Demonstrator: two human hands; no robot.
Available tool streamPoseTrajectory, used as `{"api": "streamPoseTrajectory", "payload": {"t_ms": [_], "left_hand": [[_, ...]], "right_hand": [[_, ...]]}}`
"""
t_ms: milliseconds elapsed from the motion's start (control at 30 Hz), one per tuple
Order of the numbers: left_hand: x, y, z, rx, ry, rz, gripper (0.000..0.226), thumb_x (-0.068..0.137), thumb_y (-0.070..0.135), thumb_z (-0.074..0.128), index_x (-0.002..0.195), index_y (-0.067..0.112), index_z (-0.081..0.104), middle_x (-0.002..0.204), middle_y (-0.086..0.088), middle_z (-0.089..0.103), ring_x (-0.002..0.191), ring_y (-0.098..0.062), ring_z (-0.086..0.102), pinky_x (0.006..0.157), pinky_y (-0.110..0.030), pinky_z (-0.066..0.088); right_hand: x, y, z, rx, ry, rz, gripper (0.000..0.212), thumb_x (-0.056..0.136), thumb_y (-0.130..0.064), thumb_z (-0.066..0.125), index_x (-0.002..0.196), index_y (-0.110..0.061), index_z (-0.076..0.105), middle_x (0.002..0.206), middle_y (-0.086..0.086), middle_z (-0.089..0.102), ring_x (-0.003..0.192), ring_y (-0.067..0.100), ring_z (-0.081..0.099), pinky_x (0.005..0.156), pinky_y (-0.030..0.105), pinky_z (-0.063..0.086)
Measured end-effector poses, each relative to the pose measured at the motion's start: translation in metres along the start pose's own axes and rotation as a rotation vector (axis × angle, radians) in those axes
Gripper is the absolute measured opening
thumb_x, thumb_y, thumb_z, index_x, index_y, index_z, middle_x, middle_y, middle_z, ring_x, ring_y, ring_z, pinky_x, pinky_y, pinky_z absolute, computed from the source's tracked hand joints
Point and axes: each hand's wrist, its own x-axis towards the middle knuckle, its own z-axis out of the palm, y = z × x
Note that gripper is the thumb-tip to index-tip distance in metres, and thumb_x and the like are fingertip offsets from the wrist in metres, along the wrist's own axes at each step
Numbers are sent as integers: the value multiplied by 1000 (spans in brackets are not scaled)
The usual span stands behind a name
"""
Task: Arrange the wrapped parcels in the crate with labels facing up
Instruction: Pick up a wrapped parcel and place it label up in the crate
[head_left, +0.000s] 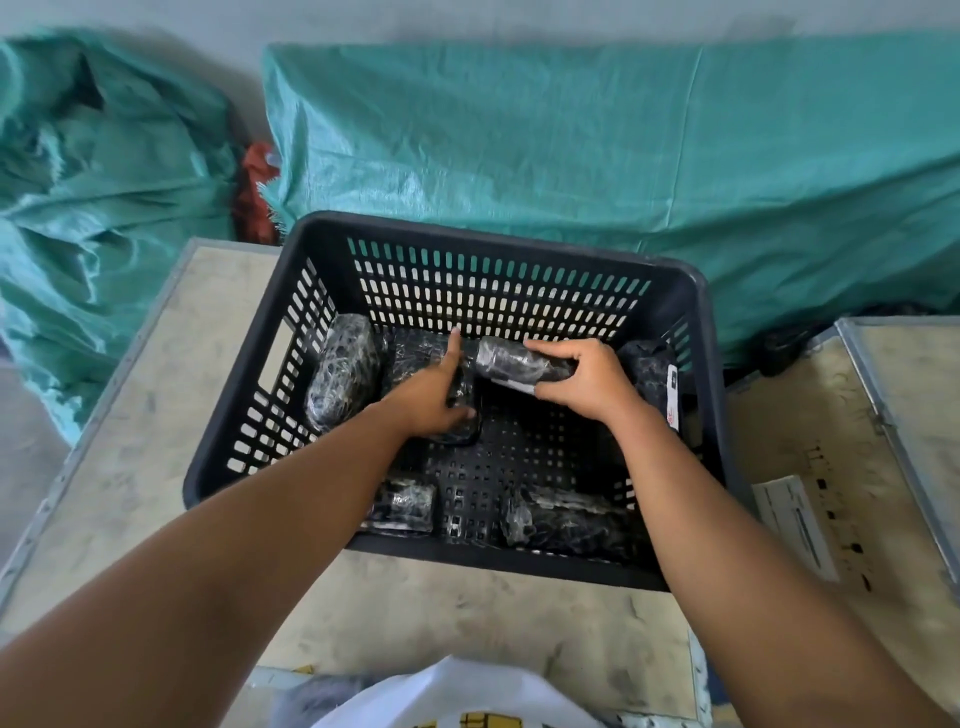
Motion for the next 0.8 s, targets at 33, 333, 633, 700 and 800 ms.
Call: {"api": "streamPoseTrajectory", "payload": {"t_ms": [33,333,633,700,800], "left_hand": [[-1,2,-1,-39,28,33,124,93,35,72,152,30,-37,159,-17,42,103,-26,71,93,-34,52],[-8,19,-7,-178,178,157,125,91,43,72,144,47,-42,167,-18,22,87,-22,73,83,-45,61],[-4,27,-7,-312,113,181,109,99,40,63,146,55,-34,131,-11,67,57,6,65,72,-33,57],[-3,28,-4,-376,63,146,100,101,43,58,145,62,-29,143,-1,55,71,-10,73,73,-35,57],[0,29,2,-453,-23,88,88,103,42,56,149,65,-15,158,7,38,124,-24,60,98,-32,47]], "right_hand": [[0,-1,-2,96,29,-5,63,73,-12,86,129,-35,71,128,-8,71,111,9,69,96,29,57],[2,-8,-24,611,101,98,42,72,-11,80,98,-43,82,102,-18,79,93,4,73,75,26,59],[13,0,-22,783,197,200,48,84,-22,82,129,-35,70,144,6,61,129,21,56,98,44,53],[11,1,-17,594,187,183,64,84,-26,83,141,-41,58,160,-4,41,136,11,37,101,39,45],[10,5,-12,415,65,235,94,77,-24,90,153,-45,39,163,-1,33,143,20,36,109,49,44]]}}
